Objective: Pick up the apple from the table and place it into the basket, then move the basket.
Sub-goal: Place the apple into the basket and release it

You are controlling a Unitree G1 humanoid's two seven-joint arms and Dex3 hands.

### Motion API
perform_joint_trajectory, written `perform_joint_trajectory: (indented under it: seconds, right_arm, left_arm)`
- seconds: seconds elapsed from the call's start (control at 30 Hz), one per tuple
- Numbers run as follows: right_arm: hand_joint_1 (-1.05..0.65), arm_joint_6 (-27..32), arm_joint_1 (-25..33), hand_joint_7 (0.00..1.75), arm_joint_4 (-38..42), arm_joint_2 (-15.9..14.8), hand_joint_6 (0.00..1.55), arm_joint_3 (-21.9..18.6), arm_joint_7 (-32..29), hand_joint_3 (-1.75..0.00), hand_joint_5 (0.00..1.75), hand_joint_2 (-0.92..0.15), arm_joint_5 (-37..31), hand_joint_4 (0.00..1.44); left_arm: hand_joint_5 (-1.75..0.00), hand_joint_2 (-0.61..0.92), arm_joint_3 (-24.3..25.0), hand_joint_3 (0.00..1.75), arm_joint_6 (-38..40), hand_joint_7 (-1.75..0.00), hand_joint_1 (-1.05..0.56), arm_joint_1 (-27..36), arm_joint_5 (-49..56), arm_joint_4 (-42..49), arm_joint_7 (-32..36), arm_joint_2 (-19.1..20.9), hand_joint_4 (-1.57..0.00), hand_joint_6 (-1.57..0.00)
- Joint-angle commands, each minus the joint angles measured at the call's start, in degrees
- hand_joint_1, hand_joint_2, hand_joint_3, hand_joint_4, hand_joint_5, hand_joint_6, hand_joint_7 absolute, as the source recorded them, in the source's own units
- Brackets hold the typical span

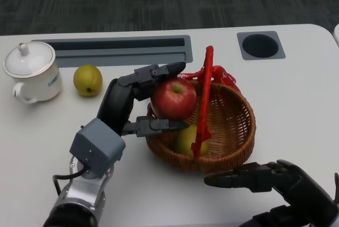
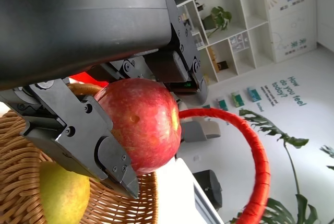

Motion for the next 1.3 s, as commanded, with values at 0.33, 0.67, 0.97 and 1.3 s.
perform_joint_trajectory:
  seconds: [0.33,0.67,0.97,1.3]
  right_arm:
    - [-0.37,0.4,0.8,0.0,-0.8,-0.9,0.79,-0.4,-0.8,-0.01,0.0,-0.92,0.2,0.91]
    - [-0.36,0.9,0.9,0.0,-1.6,-1.1,0.8,-0.5,-0.9,-0.01,0.0,-0.92,-0.1,0.91]
    - [-0.33,-0.8,0.0,0.01,-0.4,-1.3,0.82,-1.3,-1.3,0.0,0.01,-0.89,0.6,0.93]
    - [-0.33,-4.8,-4.9,0.0,1.1,-4.9,0.82,-4.0,-0.8,0.0,0.0,-0.85,3.4,0.95]
  left_arm:
    - [0.0,0.76,-1.3,0.0,1.9,0.0,-0.43,-3.9,0.8,4.2,-6.6,1.7,-0.48,-0.5]
    - [0.0,0.77,-3.2,0.0,2.4,0.0,-0.74,-3.3,1.8,0.9,-11.0,3.8,-0.21,-0.29]
    - [-0.01,0.76,-3.1,0.0,1.0,-0.01,-0.71,-0.4,1.9,-6.5,-10.2,5.6,-0.16,-0.25]
    - [-0.03,0.79,-1.2,0.01,-1.0,-0.01,-0.63,10.5,-4.5,-22.4,-14.2,10.1,-0.26,-0.29]
